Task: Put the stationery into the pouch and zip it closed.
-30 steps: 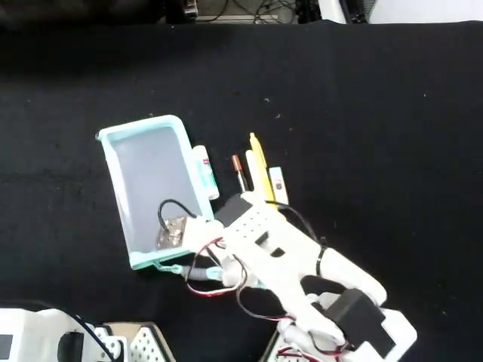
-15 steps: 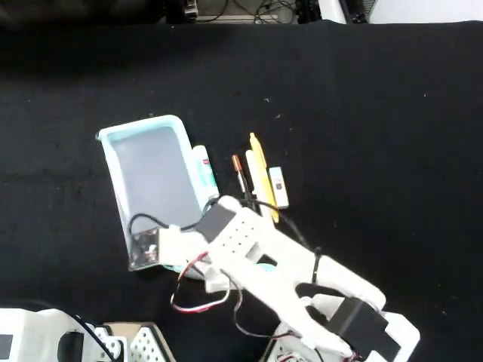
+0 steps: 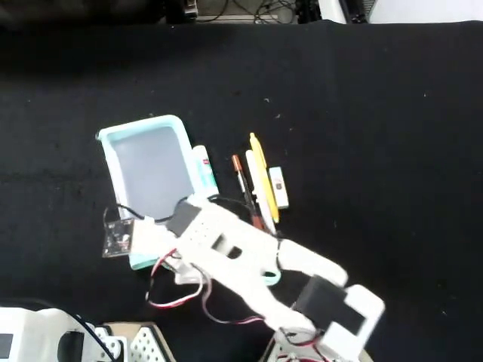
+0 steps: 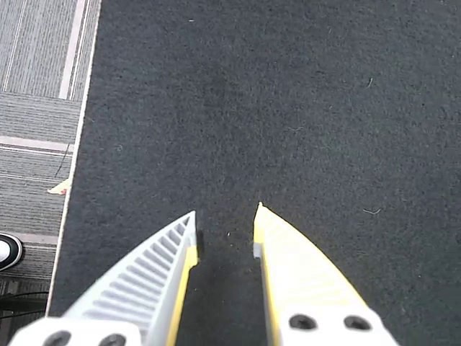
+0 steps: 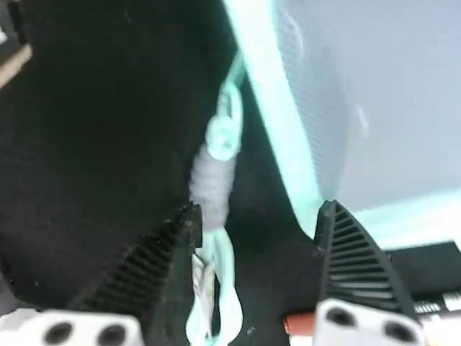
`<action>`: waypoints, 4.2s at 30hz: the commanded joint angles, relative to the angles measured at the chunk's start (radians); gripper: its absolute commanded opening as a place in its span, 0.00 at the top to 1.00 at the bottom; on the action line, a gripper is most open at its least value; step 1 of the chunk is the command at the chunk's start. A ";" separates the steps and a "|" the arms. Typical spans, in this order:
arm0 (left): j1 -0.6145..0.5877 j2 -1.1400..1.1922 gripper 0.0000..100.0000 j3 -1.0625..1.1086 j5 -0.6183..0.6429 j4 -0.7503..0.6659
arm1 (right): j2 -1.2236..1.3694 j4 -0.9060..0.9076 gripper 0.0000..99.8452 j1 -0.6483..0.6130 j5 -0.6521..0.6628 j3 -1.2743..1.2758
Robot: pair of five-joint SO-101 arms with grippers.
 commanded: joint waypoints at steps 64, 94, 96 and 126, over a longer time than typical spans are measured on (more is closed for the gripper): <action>0.280 -0.020 0.85 0.156 -0.227 -0.048 | -0.268 0.157 0.99 0.229 -0.080 -0.186; 1.242 -0.976 0.85 0.213 -0.137 0.611 | -0.147 -0.026 0.99 0.419 0.038 -0.542; 1.302 -1.115 0.85 0.328 -0.135 0.546 | -0.145 -0.023 0.99 0.419 0.038 -0.541; 1.664 -1.129 0.77 0.550 0.068 0.269 | -0.147 -0.017 0.99 0.420 0.038 -0.533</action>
